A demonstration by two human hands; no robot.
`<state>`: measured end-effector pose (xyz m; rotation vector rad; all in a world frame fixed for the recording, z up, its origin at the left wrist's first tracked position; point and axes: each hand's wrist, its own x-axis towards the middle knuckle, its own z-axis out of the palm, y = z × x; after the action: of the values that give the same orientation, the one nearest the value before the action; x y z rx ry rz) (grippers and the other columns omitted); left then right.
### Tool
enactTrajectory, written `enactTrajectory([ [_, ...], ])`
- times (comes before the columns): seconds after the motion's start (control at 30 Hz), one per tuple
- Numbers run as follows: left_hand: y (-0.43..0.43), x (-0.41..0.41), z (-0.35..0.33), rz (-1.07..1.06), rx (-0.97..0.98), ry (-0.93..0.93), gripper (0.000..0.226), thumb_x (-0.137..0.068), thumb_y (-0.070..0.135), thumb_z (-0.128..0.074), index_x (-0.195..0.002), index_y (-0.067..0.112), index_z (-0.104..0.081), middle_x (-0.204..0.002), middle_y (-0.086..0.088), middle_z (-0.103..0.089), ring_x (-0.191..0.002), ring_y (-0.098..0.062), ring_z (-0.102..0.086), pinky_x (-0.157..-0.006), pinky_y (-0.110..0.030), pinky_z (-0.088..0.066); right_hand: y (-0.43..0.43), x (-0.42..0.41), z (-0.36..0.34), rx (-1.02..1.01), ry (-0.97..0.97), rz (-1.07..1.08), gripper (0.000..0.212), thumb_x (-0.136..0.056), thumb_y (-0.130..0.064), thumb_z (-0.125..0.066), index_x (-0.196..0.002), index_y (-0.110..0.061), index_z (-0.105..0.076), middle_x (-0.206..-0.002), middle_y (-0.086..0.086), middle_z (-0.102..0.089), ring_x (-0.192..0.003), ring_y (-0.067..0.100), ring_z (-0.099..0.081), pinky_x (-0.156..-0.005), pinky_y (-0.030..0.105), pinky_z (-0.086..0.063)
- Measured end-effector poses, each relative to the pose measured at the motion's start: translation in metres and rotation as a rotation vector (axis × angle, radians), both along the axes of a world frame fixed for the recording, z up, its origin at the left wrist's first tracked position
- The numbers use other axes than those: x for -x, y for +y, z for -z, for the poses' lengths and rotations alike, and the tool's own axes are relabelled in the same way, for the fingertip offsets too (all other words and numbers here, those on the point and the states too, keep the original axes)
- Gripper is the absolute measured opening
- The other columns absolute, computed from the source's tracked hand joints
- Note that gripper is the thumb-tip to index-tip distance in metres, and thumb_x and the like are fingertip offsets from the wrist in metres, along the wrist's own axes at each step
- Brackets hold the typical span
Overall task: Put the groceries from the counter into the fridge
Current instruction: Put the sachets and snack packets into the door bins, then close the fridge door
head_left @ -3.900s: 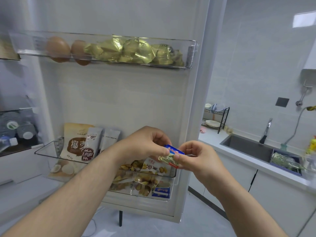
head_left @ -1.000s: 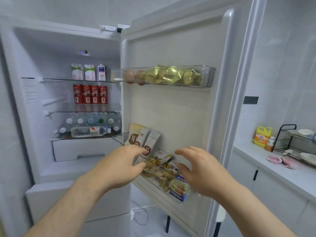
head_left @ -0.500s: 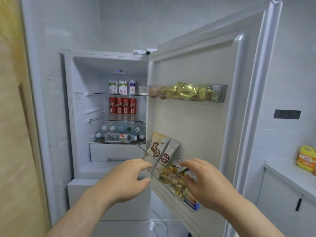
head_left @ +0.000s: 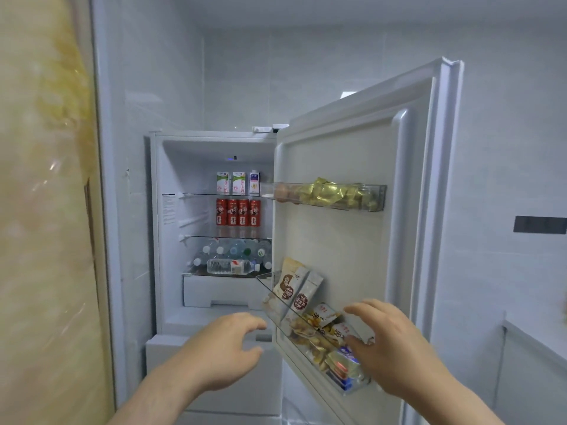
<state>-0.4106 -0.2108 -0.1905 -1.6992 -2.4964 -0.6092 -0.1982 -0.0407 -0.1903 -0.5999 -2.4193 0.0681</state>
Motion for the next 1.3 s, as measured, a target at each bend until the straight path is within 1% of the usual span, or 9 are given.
enactTrajectory([
  [0.2, -0.006, -0.016, -0.011, 0.011, -0.022, -0.059, 0.046, -0.094, 0.035, -0.053, -0.139, 0.035, -0.048, -0.146, 0.019, -0.043, -0.135, 0.001, -0.037, -0.106, -0.015, -0.027, 0.033, -0.018, 0.002, -0.261, 0.351, 0.07, 0.053, -0.063, -0.006, -0.09, -0.111, -0.01, -0.069, -0.117, 0.01, -0.063, -0.101, 0.027, -0.059, -0.083, 0.039, -0.054],
  [0.4, 0.0, -0.025, -0.037, 0.044, -0.042, -0.046, 0.047, -0.093, 0.032, -0.053, -0.14, 0.032, -0.048, -0.146, 0.016, -0.044, -0.135, -0.001, -0.039, -0.11, -0.02, -0.029, 0.056, -0.028, -0.031, -0.241, 0.58, 0.188, 0.078, -0.071, -0.012, -0.085, -0.138, -0.01, -0.044, -0.143, 0.026, -0.041, -0.126, 0.039, -0.042, -0.104, 0.05, -0.036],
  [0.53, 0.003, -0.03, -0.049, 0.051, -0.055, -0.092, 0.046, -0.091, 0.029, -0.054, -0.137, 0.034, -0.051, -0.145, 0.014, -0.047, -0.133, -0.002, -0.042, -0.107, -0.022, -0.035, 0.063, -0.032, -0.059, 0.208, 0.535, 0.253, 0.093, -0.088, -0.035, -0.07, -0.156, -0.009, -0.013, -0.163, 0.013, -0.013, -0.151, 0.026, -0.009, -0.121, 0.042, -0.012],
  [0.6, 0.005, -0.033, -0.053, 0.064, -0.055, -0.095, 0.046, -0.092, 0.028, -0.054, -0.137, 0.034, -0.051, -0.145, 0.014, -0.046, -0.133, -0.002, -0.042, -0.105, -0.021, -0.034, 0.065, -0.03, -0.069, 0.391, 0.588, 0.229, 0.091, -0.09, -0.04, -0.067, -0.156, -0.009, -0.012, -0.162, 0.009, -0.019, -0.149, 0.025, -0.018, -0.121, 0.041, -0.021],
  [0.67, 0.005, -0.037, -0.056, 0.076, -0.048, -0.091, 0.046, -0.092, 0.028, -0.054, -0.138, 0.033, -0.05, -0.145, 0.014, -0.046, -0.133, -0.003, -0.041, -0.105, -0.021, -0.033, 0.067, -0.03, -0.073, 0.472, 0.639, 0.209, 0.069, -0.093, -0.038, -0.063, -0.146, -0.007, -0.032, -0.147, 0.012, -0.041, -0.133, 0.026, -0.04, -0.106, 0.039, -0.037],
  [0.8, 0.01, -0.041, -0.059, 0.084, -0.083, -0.093, 0.049, -0.093, 0.03, -0.055, -0.141, 0.032, -0.047, -0.148, 0.014, -0.044, -0.134, -0.004, -0.04, -0.107, -0.022, -0.032, 0.074, -0.028, -0.071, 0.472, 0.68, 0.167, 0.015, -0.095, -0.026, -0.056, -0.103, -0.018, -0.047, -0.104, 0.0, -0.05, -0.1, 0.025, -0.052, -0.078, 0.035, -0.041],
  [0.93, 0.016, -0.05, -0.061, 0.095, -0.131, -0.072, 0.064, -0.094, 0.036, -0.055, -0.152, 0.034, -0.028, -0.159, 0.013, -0.026, -0.144, -0.006, -0.026, -0.114, -0.026, -0.025, 0.065, -0.028, -0.076, 0.423, 0.648, 0.084, 0.008, -0.089, -0.021, -0.058, -0.097, -0.024, -0.055, -0.099, 0.001, -0.061, -0.087, 0.016, -0.063, -0.071, 0.032, -0.045],
  [1.1, 0.024, -0.057, -0.071, 0.082, -0.258, -0.073, 0.085, -0.093, 0.046, -0.056, -0.154, 0.043, 0.004, -0.161, 0.02, 0.008, -0.15, -0.008, -0.002, -0.122, -0.037, -0.014, 0.037, -0.012, -0.067, 0.387, 0.567, -0.047, 0.028, -0.091, -0.017, -0.063, -0.113, -0.032, -0.054, -0.098, -0.014, -0.059, -0.073, 0.006, -0.062, -0.059, 0.015, -0.045],
  [1.3, 0.022, -0.057, -0.094, 0.094, -0.419, -0.08, 0.083, -0.094, 0.046, -0.054, -0.152, 0.046, 0.006, -0.16, 0.024, 0.008, -0.148, 0.0, 0.002, -0.123, -0.039, -0.013, 0.008, 0.018, -0.062, 0.405, 0.495, -0.277, 0.028, -0.093, -0.029, -0.064, -0.116, -0.042, -0.054, -0.108, -0.018, -0.063, -0.076, 0.003, -0.064, -0.065, 0.02, -0.055],
])
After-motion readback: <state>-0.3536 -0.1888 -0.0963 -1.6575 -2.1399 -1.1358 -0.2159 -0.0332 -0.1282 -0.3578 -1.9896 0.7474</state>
